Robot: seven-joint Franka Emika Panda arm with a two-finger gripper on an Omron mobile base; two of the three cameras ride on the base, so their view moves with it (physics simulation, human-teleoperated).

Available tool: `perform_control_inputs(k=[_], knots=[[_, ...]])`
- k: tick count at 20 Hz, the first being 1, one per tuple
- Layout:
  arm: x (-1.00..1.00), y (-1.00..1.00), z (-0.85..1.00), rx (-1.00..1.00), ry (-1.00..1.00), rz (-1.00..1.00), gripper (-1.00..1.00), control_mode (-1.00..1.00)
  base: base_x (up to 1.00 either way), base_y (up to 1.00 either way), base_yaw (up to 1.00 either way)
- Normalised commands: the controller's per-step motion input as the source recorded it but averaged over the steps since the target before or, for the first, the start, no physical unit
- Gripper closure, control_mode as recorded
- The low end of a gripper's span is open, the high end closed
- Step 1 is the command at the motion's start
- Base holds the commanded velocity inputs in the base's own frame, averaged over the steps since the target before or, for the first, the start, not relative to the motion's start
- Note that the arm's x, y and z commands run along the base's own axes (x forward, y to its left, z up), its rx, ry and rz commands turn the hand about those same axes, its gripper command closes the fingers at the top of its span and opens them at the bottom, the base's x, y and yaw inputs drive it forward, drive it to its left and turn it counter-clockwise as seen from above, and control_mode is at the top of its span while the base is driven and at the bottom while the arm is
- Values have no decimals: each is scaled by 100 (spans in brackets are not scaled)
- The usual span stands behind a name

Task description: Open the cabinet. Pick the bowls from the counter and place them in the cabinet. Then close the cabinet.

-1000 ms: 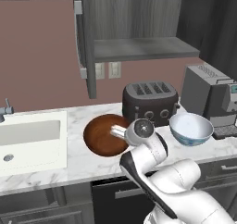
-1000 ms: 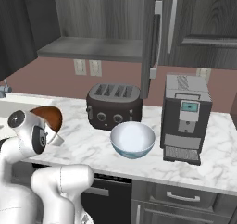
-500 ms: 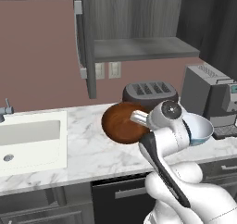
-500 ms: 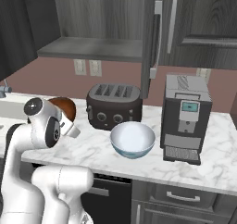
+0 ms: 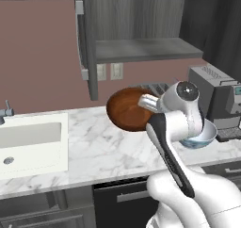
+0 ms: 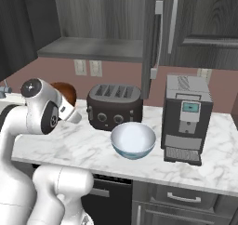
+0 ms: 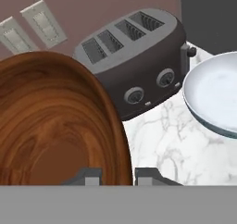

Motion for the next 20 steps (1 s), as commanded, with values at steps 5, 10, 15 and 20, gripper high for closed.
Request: perform_control_inputs(k=[5, 10, 15, 20], knots=[[-11, -26, 70, 0, 0, 0, 100, -100, 0, 0, 0], [-9, -34, 59, 0, 0, 0, 100, -100, 0, 0, 0], [-1, -15, 40, 0, -2, 0, 100, -100, 0, 0, 0], [0, -9, 35, 0, -3, 0, 100, -100, 0, 0, 0]])
